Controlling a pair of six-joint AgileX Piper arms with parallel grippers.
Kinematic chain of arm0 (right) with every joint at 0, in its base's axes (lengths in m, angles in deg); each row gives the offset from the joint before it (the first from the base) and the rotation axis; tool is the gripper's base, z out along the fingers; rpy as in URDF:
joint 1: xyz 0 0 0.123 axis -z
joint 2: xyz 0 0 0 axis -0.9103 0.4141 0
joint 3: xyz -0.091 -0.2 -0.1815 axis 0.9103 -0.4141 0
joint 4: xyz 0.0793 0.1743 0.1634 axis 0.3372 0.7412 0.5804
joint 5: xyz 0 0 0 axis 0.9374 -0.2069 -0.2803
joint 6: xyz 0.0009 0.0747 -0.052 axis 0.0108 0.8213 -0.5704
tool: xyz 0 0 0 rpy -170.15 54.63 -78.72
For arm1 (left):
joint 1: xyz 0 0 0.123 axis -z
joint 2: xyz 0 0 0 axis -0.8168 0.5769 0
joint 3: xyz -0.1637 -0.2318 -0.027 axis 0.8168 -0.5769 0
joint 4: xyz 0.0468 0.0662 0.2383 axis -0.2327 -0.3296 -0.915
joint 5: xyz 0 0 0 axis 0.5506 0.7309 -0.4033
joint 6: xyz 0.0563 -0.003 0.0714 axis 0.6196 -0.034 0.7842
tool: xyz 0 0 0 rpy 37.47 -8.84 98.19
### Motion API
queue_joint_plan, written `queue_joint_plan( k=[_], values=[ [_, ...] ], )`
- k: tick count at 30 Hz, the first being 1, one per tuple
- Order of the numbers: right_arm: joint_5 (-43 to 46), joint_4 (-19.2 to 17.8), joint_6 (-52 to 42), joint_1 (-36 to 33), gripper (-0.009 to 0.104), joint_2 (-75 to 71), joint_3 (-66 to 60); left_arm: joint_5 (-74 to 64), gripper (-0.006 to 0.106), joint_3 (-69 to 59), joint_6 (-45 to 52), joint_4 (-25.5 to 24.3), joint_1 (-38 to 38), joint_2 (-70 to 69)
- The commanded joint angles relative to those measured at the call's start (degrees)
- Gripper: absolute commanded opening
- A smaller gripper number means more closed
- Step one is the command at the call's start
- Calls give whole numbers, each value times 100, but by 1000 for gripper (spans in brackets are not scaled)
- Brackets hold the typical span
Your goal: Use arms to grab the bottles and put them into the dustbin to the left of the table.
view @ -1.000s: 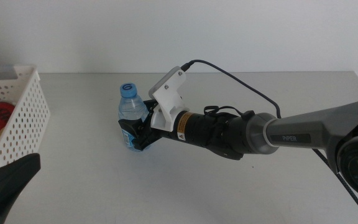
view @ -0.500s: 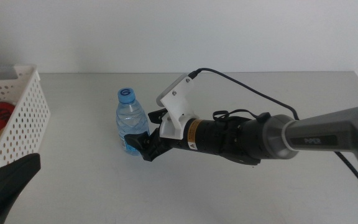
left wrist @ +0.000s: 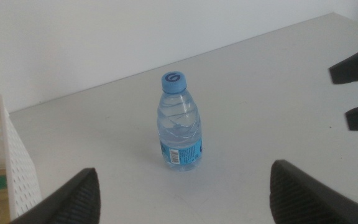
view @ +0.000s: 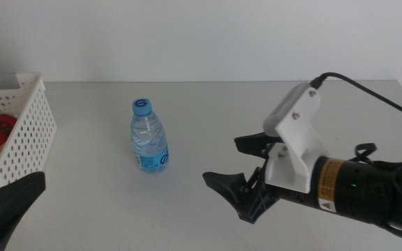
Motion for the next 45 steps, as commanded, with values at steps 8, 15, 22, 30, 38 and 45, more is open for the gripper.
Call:
queue_joint_plan(
  k=[8, 15, 22, 30, 38, 45],
  values=[
    [-1458, 1813, -244, -5, 71, -2549, -875, 406, 93, 164, -85, -21, 37, 41],
    [-3306, 3730, -2501, -5, 71, -3935, -689, 406, 93, 164, -85, -21, 37, 41],
    [-3378, 4093, -3089, -5, 71, -4226, -685, 406, 93, 164, -85, -21, 37, 41],
    [-3084, 4078, -3084, -5, 71, -4226, -695, 406, 93, 164, -85, -21, 37, 41],
    [-3103, 4078, -3083, -5, 71, -4226, -701, 786, 93, 120, -25, -211, 37, 91],
    [-3109, 4078, -3084, -5, 71, -4226, -701, 3655, 93, -957, -287, -418, 37, 455]
  ],
)
